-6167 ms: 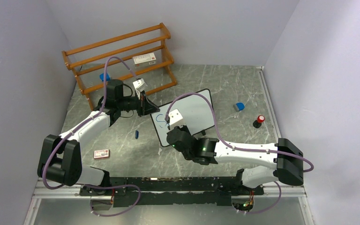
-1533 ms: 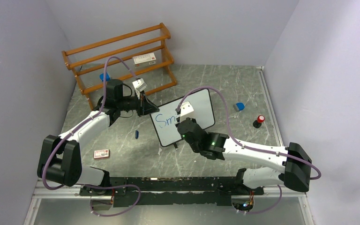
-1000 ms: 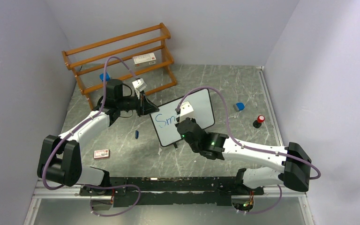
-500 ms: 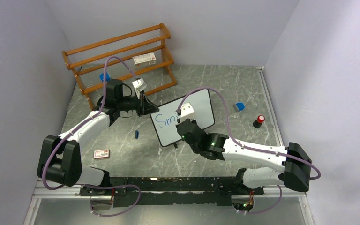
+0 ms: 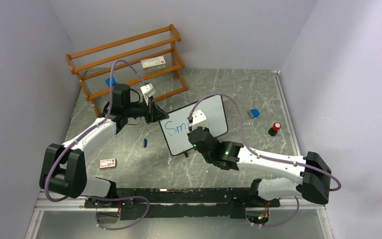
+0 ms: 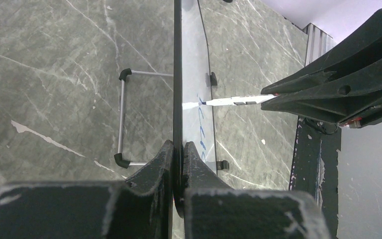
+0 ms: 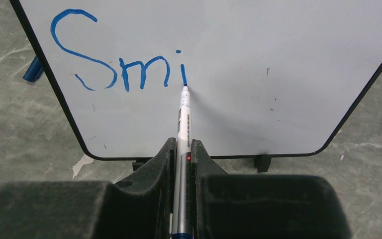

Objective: Write a sentence on the whiteboard

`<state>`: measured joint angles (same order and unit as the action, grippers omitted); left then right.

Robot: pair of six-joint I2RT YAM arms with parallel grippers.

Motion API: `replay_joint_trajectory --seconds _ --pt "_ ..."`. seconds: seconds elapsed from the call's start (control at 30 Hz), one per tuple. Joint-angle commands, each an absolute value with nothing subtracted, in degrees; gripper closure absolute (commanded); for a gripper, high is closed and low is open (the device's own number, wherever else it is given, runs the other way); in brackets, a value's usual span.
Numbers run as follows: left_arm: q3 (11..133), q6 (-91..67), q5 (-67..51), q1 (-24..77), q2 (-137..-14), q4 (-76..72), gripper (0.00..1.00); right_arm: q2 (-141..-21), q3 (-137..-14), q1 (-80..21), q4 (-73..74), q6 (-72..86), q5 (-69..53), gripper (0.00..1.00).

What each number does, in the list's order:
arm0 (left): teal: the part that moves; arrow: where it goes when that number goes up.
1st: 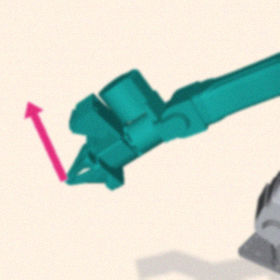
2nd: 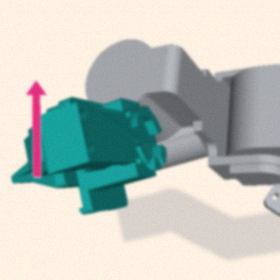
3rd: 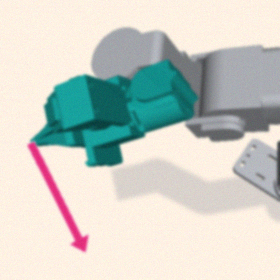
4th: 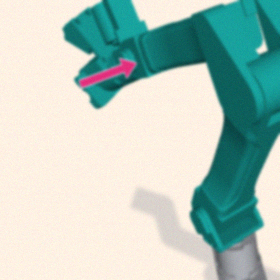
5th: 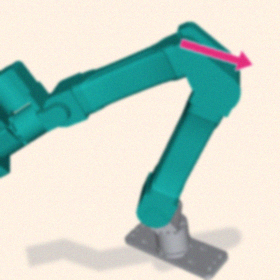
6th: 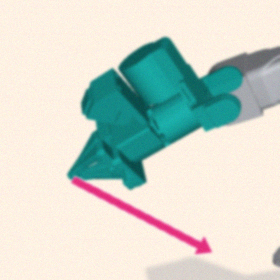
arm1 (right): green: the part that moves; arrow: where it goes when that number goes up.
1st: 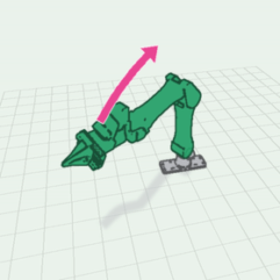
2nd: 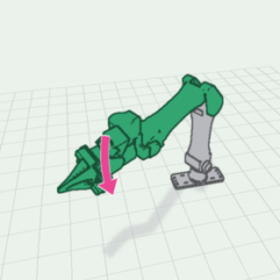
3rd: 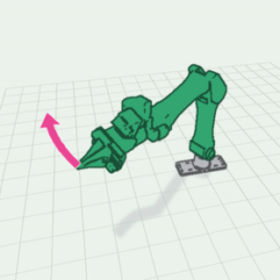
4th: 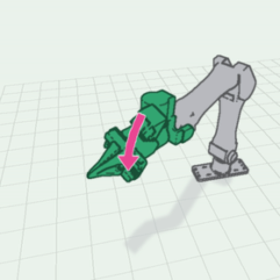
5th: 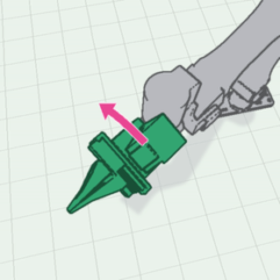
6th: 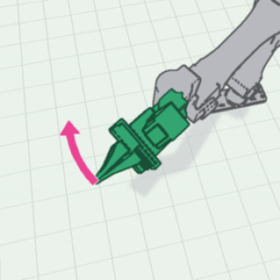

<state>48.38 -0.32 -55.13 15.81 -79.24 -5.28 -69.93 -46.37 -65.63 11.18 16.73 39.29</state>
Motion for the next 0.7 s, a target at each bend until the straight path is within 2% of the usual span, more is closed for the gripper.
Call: replay_joint_trajectory --seconds 0.0,0.27,0.67 --pt "49.65 3.4 -55.46 15.46 -79.37 -3.16 0.95 -67.53 -46.5 -65.24 11.76 16.59 39.36 1.0" --pt "49.75 3.27 -55.57 15.46 -79.54 -3.13 0.95 -65.07 -48.39 -62.88 9.21 13.12 39.51 1.0" --pt "50.01 3.08 -55.72 15.47 -79.89 -2.81 0.95 -67.47 -50.77 -60.79 4.51 9.45 36.36 1.0"
